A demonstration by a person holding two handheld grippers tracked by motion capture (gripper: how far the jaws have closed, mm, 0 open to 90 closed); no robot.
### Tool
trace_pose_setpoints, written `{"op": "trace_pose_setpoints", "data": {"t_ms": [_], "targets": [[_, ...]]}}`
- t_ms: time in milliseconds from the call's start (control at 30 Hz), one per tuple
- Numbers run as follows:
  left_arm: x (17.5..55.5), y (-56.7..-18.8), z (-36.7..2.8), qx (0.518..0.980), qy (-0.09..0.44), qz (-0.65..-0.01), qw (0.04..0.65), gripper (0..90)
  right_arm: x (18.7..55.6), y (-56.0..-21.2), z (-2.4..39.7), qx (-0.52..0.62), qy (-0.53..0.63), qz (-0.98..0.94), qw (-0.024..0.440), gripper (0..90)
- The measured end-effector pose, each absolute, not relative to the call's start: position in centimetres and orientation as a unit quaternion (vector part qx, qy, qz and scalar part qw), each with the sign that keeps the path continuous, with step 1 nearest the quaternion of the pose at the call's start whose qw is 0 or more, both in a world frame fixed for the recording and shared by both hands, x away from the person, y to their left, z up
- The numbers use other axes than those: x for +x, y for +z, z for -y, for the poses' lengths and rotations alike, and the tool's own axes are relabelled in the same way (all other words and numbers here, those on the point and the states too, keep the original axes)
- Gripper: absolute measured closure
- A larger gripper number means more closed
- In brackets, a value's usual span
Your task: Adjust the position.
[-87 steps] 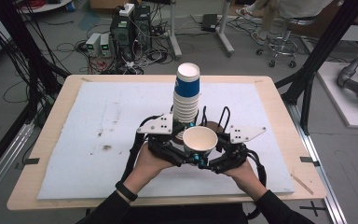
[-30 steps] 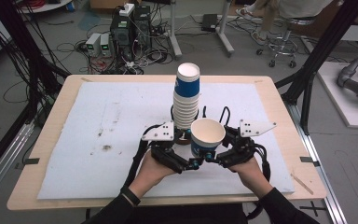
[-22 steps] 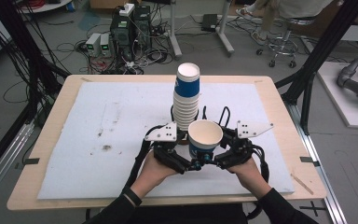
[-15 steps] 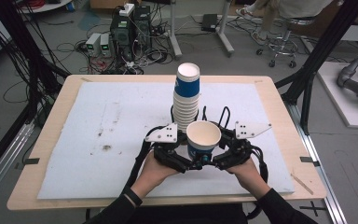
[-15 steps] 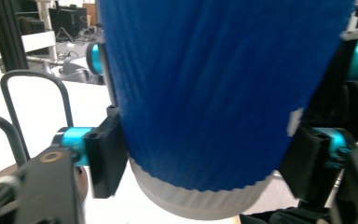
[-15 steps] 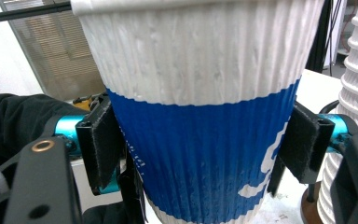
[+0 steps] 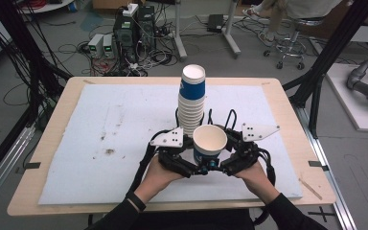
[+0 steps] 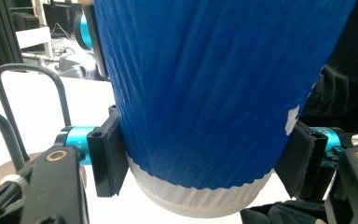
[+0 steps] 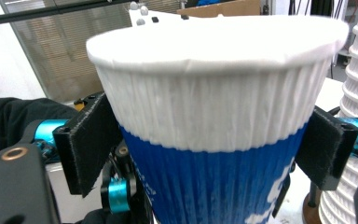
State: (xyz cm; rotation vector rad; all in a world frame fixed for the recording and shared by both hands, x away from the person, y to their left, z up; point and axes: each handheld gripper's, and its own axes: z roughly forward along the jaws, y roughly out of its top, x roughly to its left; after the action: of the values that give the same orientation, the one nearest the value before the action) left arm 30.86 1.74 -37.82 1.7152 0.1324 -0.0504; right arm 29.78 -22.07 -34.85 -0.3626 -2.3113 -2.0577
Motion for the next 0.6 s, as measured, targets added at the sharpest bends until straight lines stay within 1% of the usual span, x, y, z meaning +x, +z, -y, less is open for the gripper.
{"op": "trace_pose_setpoints", "data": {"t_ms": [167, 233, 367, 433, 500, 600], "targets": [[30.87, -37.98, -1.60, 0.761, -0.025, -0.055, 0.646, 29.7, 29.83, -34.71, 22.11, -0.122, -0.661, 0.740, 0.013, 15.6], [30.84, -37.99, -1.58, 0.762, -0.024, -0.052, 0.645, 29.7, 29.78, -34.67, 22.15, -0.118, -0.662, 0.740, 0.008, 20.1], [30.83, -37.99, -1.58, 0.759, -0.030, -0.052, 0.649, 29.2, 29.75, -34.72, 22.23, -0.115, -0.665, 0.738, 0.005, 21.4], [30.87, -37.98, -1.57, 0.754, -0.036, -0.053, 0.654, 26.6, 29.70, -34.79, 22.30, -0.116, -0.668, 0.735, 0.006, 22.2], [30.84, -37.87, -1.55, 0.750, -0.037, -0.058, 0.658, 21.4, 29.72, -34.85, 22.30, -0.114, -0.667, 0.736, 0.006, 22.5], [30.76, -37.69, -1.58, 0.744, -0.040, -0.062, 0.664, 19.7, 29.74, -34.98, 22.23, -0.114, -0.666, 0.737, 0.003, 22.7]]}}
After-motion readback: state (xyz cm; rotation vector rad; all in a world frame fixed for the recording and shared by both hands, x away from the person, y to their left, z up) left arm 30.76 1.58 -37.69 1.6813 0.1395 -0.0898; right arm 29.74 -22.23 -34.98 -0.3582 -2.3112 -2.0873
